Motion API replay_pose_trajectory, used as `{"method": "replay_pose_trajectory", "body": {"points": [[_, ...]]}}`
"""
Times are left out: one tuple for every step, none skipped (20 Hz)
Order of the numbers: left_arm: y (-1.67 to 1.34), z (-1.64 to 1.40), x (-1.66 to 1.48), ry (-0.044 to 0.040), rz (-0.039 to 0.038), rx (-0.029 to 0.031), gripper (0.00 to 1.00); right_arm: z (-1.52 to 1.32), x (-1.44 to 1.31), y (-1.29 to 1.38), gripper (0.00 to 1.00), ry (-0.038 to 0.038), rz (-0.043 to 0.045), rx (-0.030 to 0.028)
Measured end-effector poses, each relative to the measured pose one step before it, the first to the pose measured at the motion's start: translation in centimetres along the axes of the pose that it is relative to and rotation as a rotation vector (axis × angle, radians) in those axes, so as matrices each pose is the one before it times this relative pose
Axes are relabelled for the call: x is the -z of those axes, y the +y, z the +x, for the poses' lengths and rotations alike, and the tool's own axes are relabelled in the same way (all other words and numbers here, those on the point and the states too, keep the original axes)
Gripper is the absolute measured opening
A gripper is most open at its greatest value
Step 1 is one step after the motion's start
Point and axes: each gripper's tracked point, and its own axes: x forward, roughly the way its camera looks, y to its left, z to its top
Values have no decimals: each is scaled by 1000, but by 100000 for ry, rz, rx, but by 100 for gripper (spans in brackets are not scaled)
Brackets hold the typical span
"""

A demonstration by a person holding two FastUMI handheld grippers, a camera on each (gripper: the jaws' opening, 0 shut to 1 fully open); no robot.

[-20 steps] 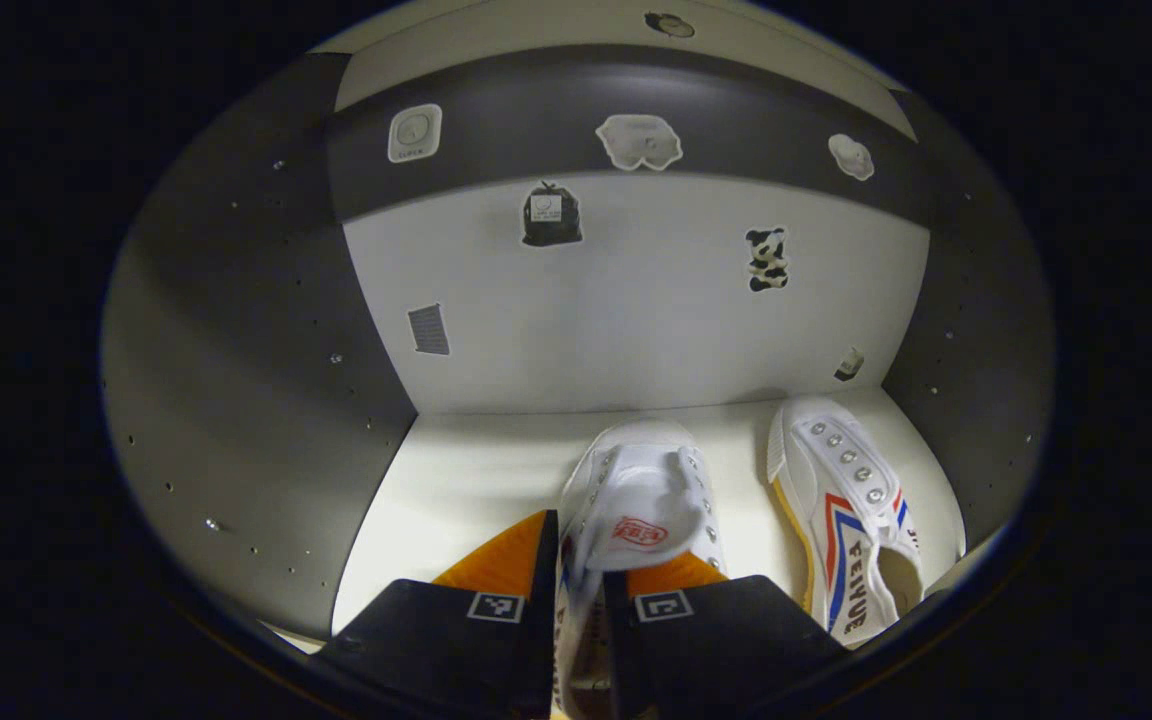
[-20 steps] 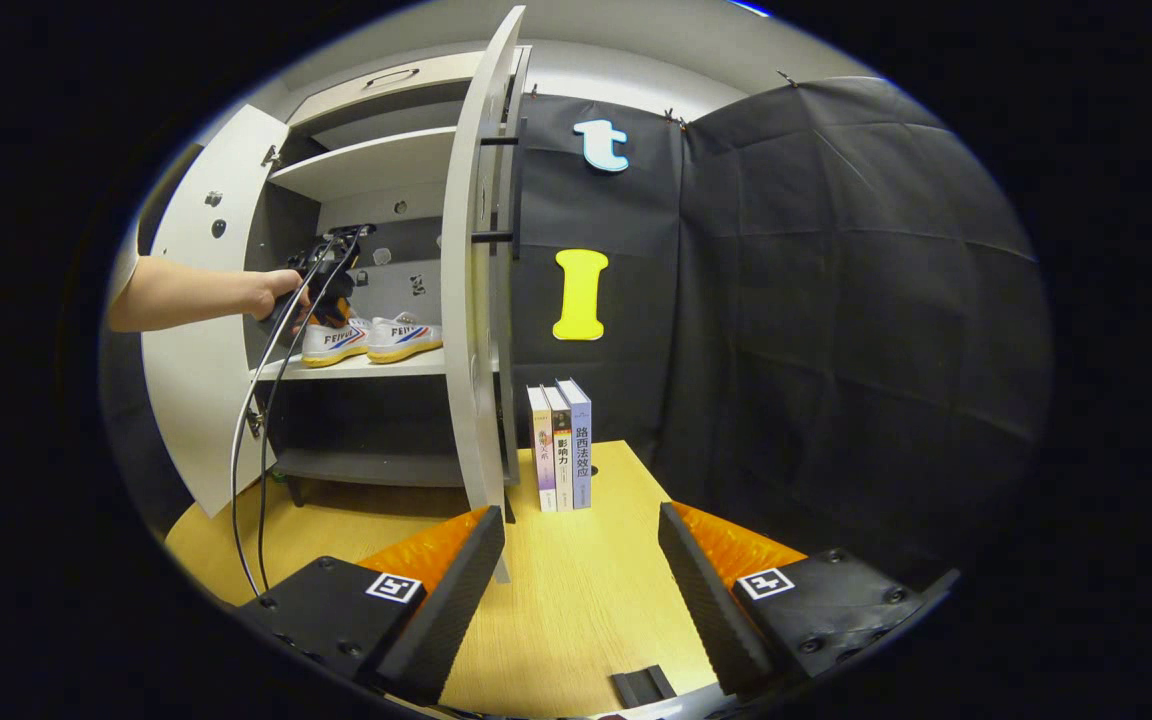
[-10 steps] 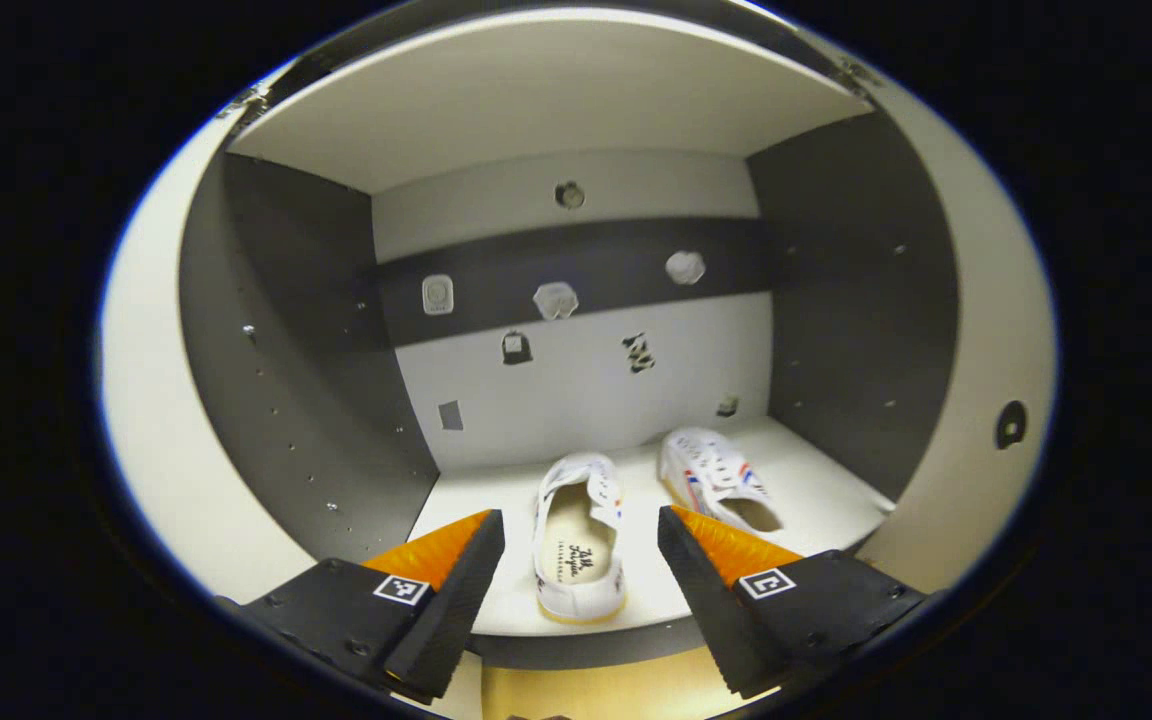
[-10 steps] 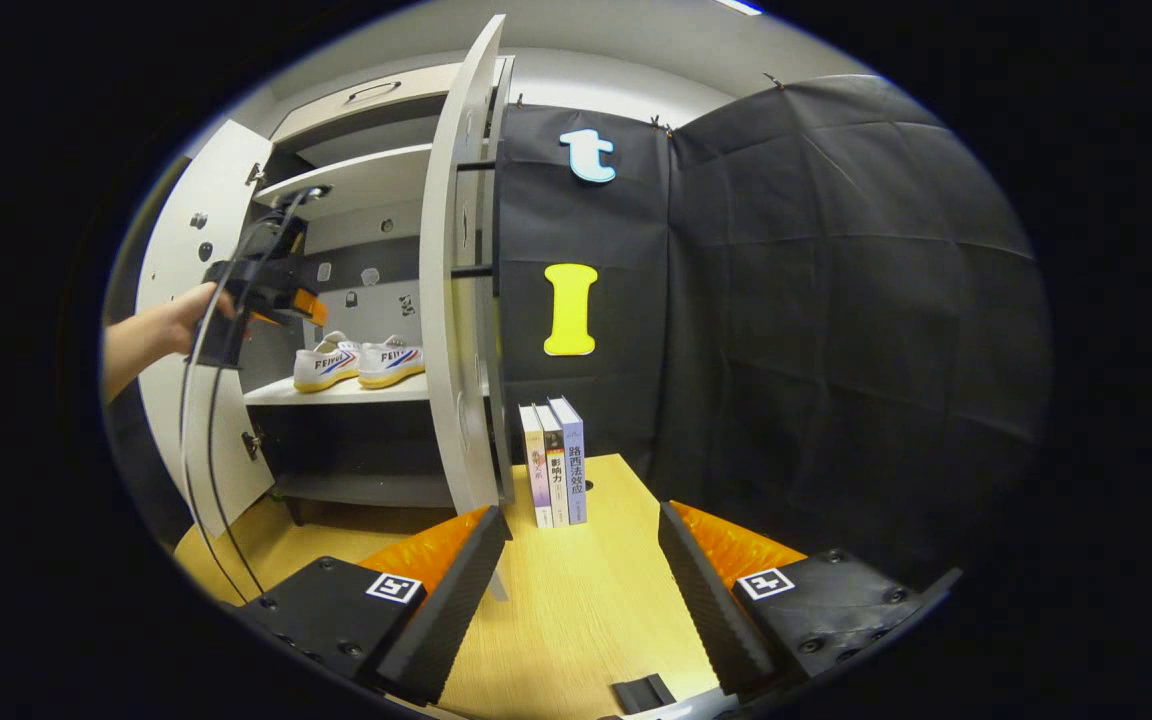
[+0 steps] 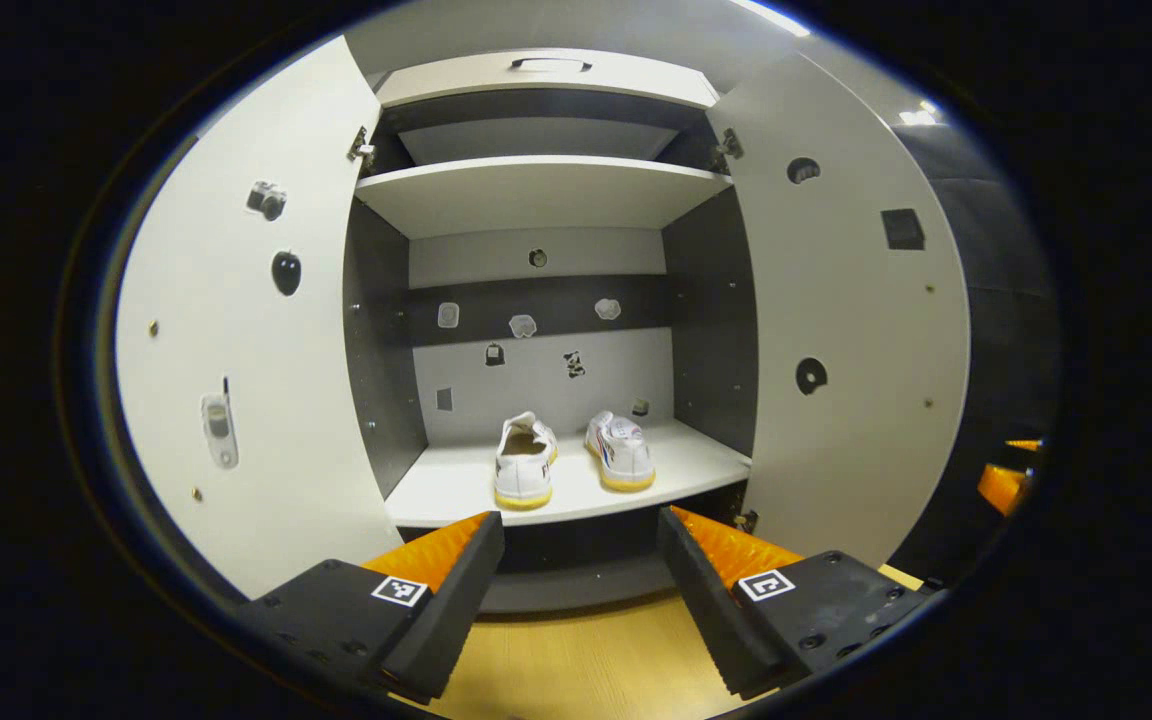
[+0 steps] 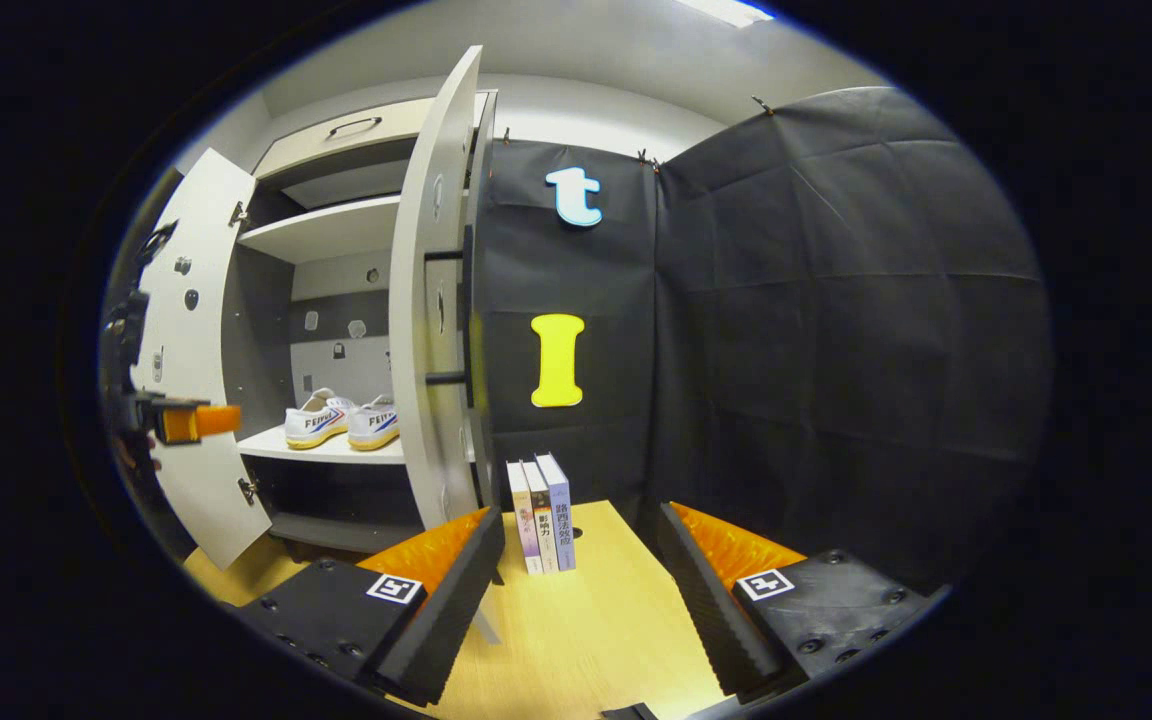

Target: Grab one shoe with the right hand and put it into the shoe cabinet, grab the other shoe with the left hand and put it into the shoe cabinet; then close the right door with the right hand and the left door with the left hand.

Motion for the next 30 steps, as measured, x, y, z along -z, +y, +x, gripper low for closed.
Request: {"method": "replay_pose_trajectory", "body": {"points": [[-399, -789, 684, -686, -2253, 2246, 97, 458, -1189, -471, 98, -1373, 1300, 921], [96, -553, 696, 2, -1841, 1199, 97, 449, -1046, -104, 98, -502, 2377, -336], [481, -468, 587, 331, -1791, -237, 97, 435, -1130, -45, 98, -593, 2657, -639], [594, -419, 86, -610, -2107, -899, 96, 653, -929, 9, 98, 154, 2213, -268], [433, -340, -132, -1356, -2039, -359, 97, 770, -760, -156, 97, 183, 1486, -233], [440, -454, -181, -1447, -1214, -711, 97, 787, -880, -173, 97, -549, 546, 107], [612, -500, 96, -545, -511, -1280, 97, 861, -789, -136, 97, -682, 88, -51], [451, -519, 157, -264, -30, -1296, 97, 976, -852, -3, 97, -904, -20, -495], [359, -381, 162, -202, -64, -888, 98, 1095, -512, 195, 98, 597, 334, -931], [256, -489, 150, -578, 289, -213, 96, 937, -461, 365, 100, 274, 336, -1495], [182, -454, 103, -1028, 692, 69, 95, 1153, -419, 421, 98, 1098, -104, -1578], [358, -359, 302, 106, 1170, -109, 95, 926, -342, 186, 98, 334, -714, -1124], [452, -385, 478, 605, 1377, -750, 95, 795, -452, 425, 98, 78, -743, -1265], [544, -350, 269, 376, 692, -1388, 95, 711, -216, 518, 98, 586, -362, -1525], [341, -284, 310, 465, -548, -756, 95, 636, -89, 517, 98, 543, -606, -1598], [293, -378, 268, 592, -1796, -757, 95, 418, -35, 525, 98, 490, -1086, -1025], [311, -319, 239, 648, -2148, -476, 95, 270, 23, 498, 100, 388, -1010, -718], [263, -331, 61, -195, -1855, -55, 95, 103, -2, 622, 98, -1016, 180, -1300], [269, -202, -36, -534, -1244, 258, 95, 64, -73, 481, 98, -909, -20, 527], [439, -239, 37, -190, -637, -453, 95, 41, 91, 80, 100, -1365, -1032, 1269], [560, -206, 79, 67, -278, -737, 95, -79, 320, -248, 96, -376, -1505, 1378], [424, -154, 29, 87, -210, -43, 95, -163, 428, 120, 96, 1243, -1824, 386], [298, -173, 14, -59, -125, 491, 95, -175, 407, 332, 96, 1444, -661, 228], [371, -228, 34, 76, -10, 654, 95, -124, -34, 341, 96, 306, 1720, 734], [304, -137, 240, 447, 61, 1019, 95, -117, 171, 337, 96, 489, 1460, 1704], [346, -161, 203, 852, 193, 980, 95, -258, -73, 247, 96, -1255, 1000, 1758], [507, -114, 199, 657, 477, 518, 95, -281, 134, 350, 97, -512, 58, 1419], [523, -197, -18, 280, 531, 359, 95, -273, -8, 547, 96, -525, -17, 699], [457, -183, -23, -46, 295, 440, 95, -284, 215, 705, 96, 254, -352, 160], [536, -258, -72, -306, 56, 270, 95, -198, 70, 760, 96, 136, -183, -21]]}}
